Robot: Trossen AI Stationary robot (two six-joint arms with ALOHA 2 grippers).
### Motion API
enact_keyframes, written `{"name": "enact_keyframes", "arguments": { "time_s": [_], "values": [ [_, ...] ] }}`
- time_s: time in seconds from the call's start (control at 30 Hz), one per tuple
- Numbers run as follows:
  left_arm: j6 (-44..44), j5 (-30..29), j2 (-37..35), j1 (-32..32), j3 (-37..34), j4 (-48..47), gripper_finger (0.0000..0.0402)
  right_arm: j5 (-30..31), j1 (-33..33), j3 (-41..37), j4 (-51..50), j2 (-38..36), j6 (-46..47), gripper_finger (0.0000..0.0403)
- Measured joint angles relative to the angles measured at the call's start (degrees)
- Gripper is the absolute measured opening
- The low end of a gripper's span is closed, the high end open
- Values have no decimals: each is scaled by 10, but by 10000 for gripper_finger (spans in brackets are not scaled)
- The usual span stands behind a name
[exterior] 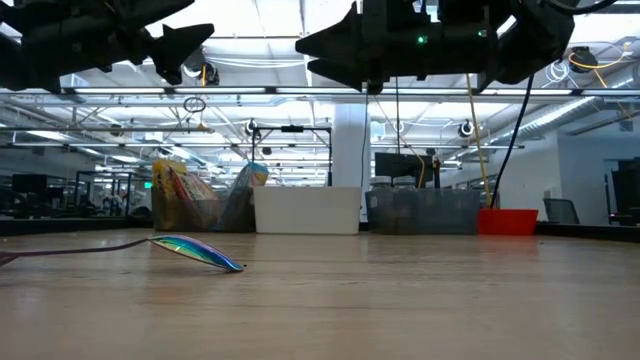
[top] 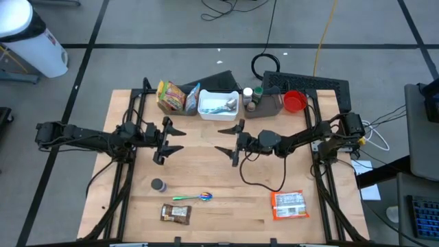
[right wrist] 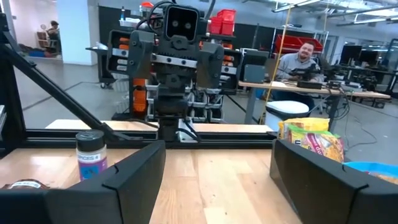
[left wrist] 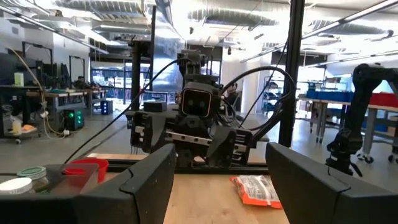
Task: Pick & Place Food Item
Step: Put the violet seasoning into the right black bin
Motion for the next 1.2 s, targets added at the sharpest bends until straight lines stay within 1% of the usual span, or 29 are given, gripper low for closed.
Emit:
{"name": "enact_keyframes", "arguments": {
  "time_s": [0.63, 0.87, 1.1, 1.2],
  "values": [
    [3, 0, 0, 0, 0, 0, 255, 0, 5, 0, 0, 0, 45, 293],
    [3, 0, 0, 0, 0, 0, 255, 0, 13, 0, -2, 0, 10, 293],
    [3, 0, 0, 0, 0, 0, 255, 0, 14, 0, -4, 0, 14, 293],
    [3, 0, 0, 0, 0, 0, 255, 0, 19, 0, -20, 0, 12, 293]
  ]
}}
